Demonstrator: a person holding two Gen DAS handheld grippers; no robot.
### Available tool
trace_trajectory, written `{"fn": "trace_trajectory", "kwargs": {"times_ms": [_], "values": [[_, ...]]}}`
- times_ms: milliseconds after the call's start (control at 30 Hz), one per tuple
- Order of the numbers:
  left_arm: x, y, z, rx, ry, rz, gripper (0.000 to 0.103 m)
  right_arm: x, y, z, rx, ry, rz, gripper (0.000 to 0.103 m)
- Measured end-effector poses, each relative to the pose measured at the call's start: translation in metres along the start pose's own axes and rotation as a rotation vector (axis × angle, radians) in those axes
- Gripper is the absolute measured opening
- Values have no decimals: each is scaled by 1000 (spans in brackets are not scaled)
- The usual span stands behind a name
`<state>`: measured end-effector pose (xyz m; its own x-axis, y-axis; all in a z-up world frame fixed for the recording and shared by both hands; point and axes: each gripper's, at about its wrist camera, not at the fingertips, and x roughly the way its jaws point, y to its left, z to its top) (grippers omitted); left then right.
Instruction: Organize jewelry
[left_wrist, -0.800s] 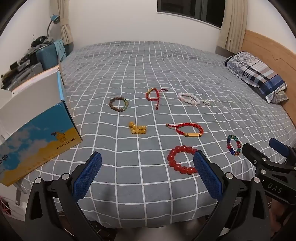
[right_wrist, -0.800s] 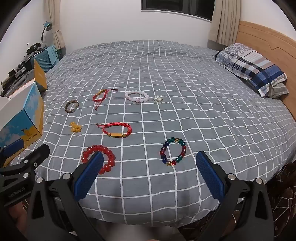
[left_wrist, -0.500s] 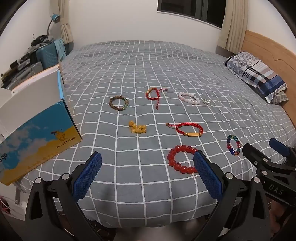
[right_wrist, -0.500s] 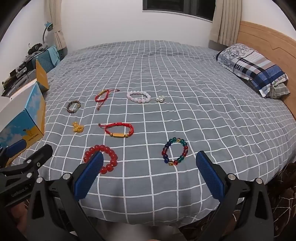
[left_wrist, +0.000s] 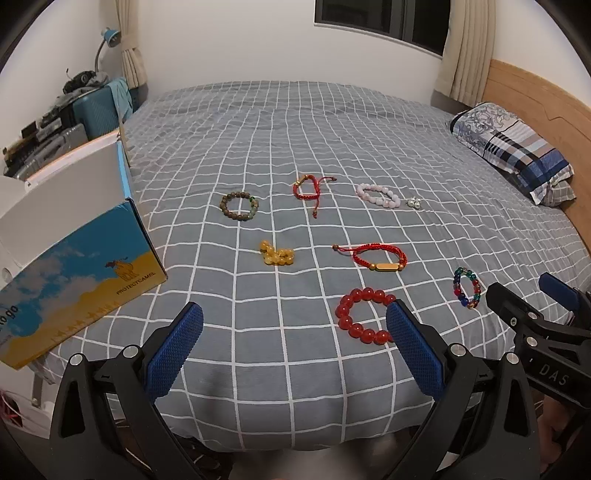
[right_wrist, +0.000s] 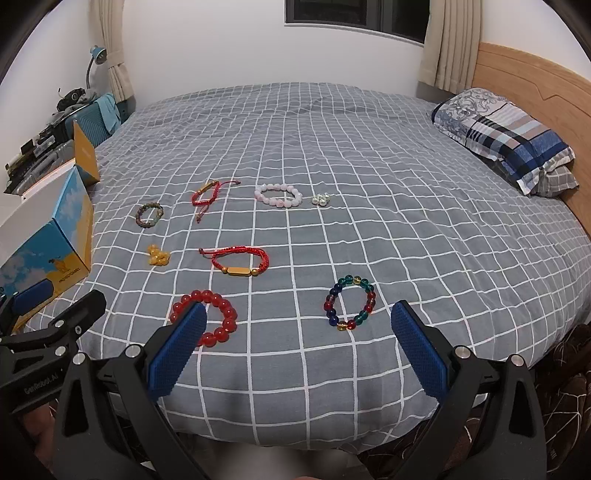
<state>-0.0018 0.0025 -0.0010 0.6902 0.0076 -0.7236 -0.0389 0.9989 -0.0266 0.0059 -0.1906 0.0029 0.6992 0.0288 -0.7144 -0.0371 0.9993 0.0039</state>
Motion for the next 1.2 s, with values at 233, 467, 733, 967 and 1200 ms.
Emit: {"fn": "trace_trajectory", "kwargs": {"times_ms": [233, 467, 733, 967, 1200], "values": [[-1, 0, 0, 7, -2, 3, 97, -1, 0, 0, -1, -5, -3, 96], [0, 1, -1, 8, -1, 4, 97, -3, 0, 0, 0, -10, -7, 96], [0, -2, -4, 23, -2, 5, 97, -2, -1, 0, 1, -11, -11, 96], [-1, -4, -2, 21, -1, 6, 97, -1, -1, -1, -2, -10, -12, 96], [-1, -4, -1, 30, -4, 5, 97, -1, -1, -1, -1, -9, -13, 96]]}}
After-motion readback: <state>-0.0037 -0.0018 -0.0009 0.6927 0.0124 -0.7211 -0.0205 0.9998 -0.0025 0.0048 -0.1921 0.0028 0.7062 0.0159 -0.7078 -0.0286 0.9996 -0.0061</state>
